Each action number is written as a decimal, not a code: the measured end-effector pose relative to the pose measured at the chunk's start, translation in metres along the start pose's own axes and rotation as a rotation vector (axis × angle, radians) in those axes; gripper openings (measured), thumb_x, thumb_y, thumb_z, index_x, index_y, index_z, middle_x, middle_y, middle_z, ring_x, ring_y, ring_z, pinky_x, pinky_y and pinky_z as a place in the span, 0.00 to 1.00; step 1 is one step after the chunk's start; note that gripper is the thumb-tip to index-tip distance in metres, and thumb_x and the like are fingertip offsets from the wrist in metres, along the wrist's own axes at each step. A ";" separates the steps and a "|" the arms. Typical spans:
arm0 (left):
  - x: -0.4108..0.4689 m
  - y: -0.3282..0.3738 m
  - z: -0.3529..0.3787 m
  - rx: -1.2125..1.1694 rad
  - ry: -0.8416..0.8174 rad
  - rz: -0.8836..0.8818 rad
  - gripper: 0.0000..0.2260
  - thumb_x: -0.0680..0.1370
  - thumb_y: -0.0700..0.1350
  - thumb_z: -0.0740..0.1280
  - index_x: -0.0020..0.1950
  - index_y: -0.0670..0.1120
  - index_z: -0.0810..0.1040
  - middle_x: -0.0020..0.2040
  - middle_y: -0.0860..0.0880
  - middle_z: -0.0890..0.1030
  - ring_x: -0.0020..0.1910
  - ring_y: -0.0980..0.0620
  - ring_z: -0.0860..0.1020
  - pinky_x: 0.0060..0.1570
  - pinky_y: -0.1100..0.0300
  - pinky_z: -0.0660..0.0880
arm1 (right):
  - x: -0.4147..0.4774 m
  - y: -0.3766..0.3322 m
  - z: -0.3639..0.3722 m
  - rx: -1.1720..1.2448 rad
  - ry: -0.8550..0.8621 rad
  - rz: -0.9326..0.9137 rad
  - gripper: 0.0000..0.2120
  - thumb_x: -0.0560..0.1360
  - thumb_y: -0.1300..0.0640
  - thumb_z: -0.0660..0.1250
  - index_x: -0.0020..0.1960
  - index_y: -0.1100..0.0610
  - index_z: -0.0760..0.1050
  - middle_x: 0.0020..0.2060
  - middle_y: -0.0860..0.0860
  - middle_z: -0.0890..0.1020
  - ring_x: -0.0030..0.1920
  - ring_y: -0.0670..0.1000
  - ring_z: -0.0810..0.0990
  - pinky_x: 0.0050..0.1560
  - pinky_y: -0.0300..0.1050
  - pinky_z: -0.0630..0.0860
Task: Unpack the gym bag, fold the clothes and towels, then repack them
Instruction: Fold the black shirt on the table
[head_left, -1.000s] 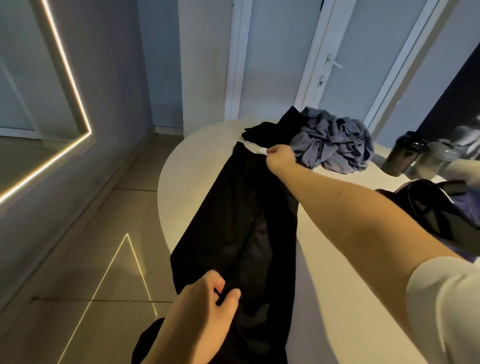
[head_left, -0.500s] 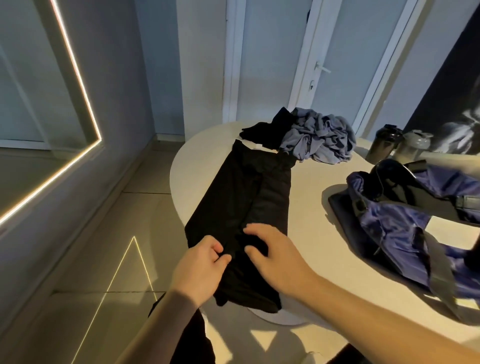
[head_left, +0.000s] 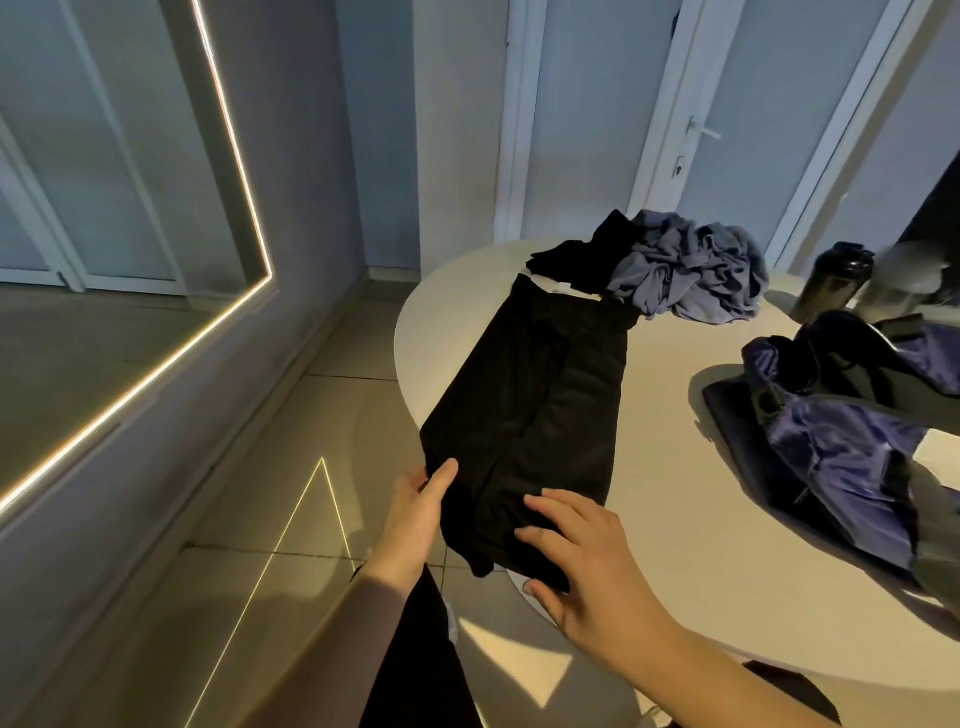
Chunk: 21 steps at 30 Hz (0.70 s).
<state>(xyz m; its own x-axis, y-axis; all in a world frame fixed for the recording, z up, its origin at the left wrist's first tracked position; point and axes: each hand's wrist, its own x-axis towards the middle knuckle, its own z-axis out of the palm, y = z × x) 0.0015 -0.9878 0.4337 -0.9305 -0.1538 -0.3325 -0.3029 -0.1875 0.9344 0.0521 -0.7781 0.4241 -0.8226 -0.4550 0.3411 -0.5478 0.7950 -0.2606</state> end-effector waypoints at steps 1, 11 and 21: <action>-0.001 0.002 -0.002 0.024 -0.026 0.015 0.08 0.81 0.54 0.67 0.56 0.52 0.75 0.50 0.58 0.76 0.48 0.61 0.74 0.57 0.58 0.65 | 0.000 0.002 0.002 -0.011 0.010 -0.004 0.24 0.68 0.50 0.79 0.62 0.45 0.78 0.69 0.45 0.75 0.71 0.53 0.72 0.67 0.52 0.72; -0.009 0.016 -0.053 0.156 -0.111 0.085 0.15 0.79 0.43 0.71 0.64 0.51 0.77 0.56 0.47 0.85 0.52 0.49 0.85 0.48 0.60 0.80 | -0.009 0.003 0.000 -0.049 0.059 -0.033 0.30 0.70 0.48 0.77 0.70 0.48 0.72 0.72 0.47 0.70 0.72 0.52 0.69 0.68 0.50 0.69; -0.042 0.042 -0.069 0.600 -0.339 0.321 0.17 0.76 0.43 0.75 0.61 0.60 0.81 0.60 0.60 0.81 0.58 0.67 0.78 0.56 0.73 0.74 | 0.011 -0.008 0.018 -0.184 0.092 -0.086 0.19 0.67 0.49 0.81 0.54 0.48 0.81 0.55 0.46 0.76 0.54 0.52 0.75 0.51 0.41 0.62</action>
<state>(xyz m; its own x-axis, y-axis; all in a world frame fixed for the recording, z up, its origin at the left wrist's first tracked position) 0.0421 -1.0559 0.4784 -0.9748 0.2131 -0.0657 0.0234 0.3908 0.9202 0.0443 -0.7966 0.4141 -0.7520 -0.4926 0.4380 -0.5715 0.8183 -0.0609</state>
